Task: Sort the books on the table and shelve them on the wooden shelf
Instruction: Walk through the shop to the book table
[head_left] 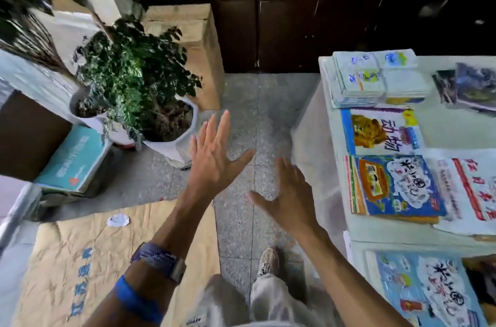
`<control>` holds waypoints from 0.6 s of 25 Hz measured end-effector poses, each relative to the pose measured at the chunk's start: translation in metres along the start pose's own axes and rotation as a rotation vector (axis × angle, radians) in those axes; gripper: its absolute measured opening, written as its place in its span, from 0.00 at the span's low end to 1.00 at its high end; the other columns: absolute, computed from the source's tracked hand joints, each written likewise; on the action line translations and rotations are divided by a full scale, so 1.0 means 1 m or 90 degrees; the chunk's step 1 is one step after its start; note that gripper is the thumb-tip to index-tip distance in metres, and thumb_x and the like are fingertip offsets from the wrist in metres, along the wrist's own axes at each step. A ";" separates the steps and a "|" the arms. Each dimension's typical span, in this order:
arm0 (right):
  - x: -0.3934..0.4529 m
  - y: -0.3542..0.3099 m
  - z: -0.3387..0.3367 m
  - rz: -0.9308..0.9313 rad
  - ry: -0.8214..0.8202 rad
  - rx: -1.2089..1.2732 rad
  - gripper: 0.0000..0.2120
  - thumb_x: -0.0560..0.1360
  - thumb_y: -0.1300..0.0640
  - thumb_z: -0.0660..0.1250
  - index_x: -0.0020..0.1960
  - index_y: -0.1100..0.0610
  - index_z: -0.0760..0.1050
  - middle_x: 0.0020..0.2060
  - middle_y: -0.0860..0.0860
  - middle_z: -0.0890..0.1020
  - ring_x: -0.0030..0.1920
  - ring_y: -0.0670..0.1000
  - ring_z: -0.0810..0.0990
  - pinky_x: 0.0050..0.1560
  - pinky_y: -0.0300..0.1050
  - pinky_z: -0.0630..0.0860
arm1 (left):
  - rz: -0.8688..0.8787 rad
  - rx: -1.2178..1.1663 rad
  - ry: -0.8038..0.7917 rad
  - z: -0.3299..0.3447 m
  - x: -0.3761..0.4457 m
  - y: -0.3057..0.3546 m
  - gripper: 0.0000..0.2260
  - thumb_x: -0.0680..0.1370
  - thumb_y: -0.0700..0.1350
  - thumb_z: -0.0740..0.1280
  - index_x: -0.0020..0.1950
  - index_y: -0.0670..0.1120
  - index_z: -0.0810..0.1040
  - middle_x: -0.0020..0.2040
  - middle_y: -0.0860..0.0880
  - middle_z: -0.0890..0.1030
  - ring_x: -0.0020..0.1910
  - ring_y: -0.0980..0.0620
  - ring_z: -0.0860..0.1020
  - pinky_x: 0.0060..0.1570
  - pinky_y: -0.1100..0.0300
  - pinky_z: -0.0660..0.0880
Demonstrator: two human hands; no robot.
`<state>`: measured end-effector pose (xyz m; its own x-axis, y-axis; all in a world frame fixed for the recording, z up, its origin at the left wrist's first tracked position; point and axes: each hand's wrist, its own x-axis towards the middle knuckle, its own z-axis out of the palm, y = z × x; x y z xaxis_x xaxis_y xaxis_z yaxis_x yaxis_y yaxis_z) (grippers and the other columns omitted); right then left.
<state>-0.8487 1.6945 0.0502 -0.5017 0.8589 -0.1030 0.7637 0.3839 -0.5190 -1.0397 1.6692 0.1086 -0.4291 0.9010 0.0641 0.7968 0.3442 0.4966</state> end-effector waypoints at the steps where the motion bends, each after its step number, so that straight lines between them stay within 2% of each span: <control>1: 0.022 0.001 -0.009 0.002 0.008 -0.002 0.55 0.66 0.18 0.48 0.82 0.51 0.47 0.82 0.54 0.57 0.79 0.59 0.59 0.74 0.59 0.65 | 0.006 0.002 0.002 0.000 0.021 0.004 0.45 0.70 0.71 0.56 0.82 0.51 0.51 0.81 0.44 0.57 0.80 0.42 0.55 0.74 0.35 0.55; 6: 0.145 0.005 -0.041 0.004 0.039 -0.014 0.52 0.68 0.21 0.54 0.81 0.55 0.56 0.79 0.56 0.64 0.75 0.61 0.68 0.65 0.58 0.74 | 0.027 -0.025 -0.007 0.010 0.154 0.011 0.43 0.74 0.69 0.61 0.82 0.52 0.48 0.82 0.45 0.56 0.80 0.43 0.53 0.76 0.37 0.52; 11: 0.268 0.014 -0.042 0.027 0.042 -0.018 0.51 0.69 0.22 0.56 0.81 0.54 0.52 0.80 0.57 0.62 0.77 0.59 0.63 0.69 0.59 0.71 | 0.042 -0.036 -0.023 0.031 0.285 0.001 0.43 0.75 0.67 0.62 0.82 0.52 0.47 0.81 0.43 0.55 0.80 0.43 0.52 0.77 0.38 0.51; 13: 0.326 0.014 -0.042 0.061 0.045 -0.020 0.52 0.69 0.23 0.56 0.81 0.53 0.50 0.80 0.56 0.61 0.77 0.59 0.63 0.68 0.58 0.71 | 0.044 -0.058 -0.048 0.041 0.346 -0.008 0.42 0.76 0.66 0.64 0.82 0.53 0.47 0.82 0.43 0.53 0.81 0.44 0.51 0.78 0.40 0.47; 15: 0.381 0.012 -0.048 0.103 0.038 -0.001 0.53 0.68 0.21 0.54 0.82 0.52 0.47 0.81 0.56 0.59 0.78 0.58 0.61 0.70 0.58 0.69 | 0.055 -0.071 -0.074 0.046 0.408 -0.013 0.42 0.75 0.67 0.64 0.82 0.52 0.49 0.82 0.44 0.54 0.81 0.44 0.52 0.78 0.40 0.49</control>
<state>-1.0111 2.0427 0.0458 -0.3469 0.9282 -0.1349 0.8335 0.2391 -0.4981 -1.2058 2.0448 0.0883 -0.3037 0.9527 0.0127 0.7734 0.2387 0.5872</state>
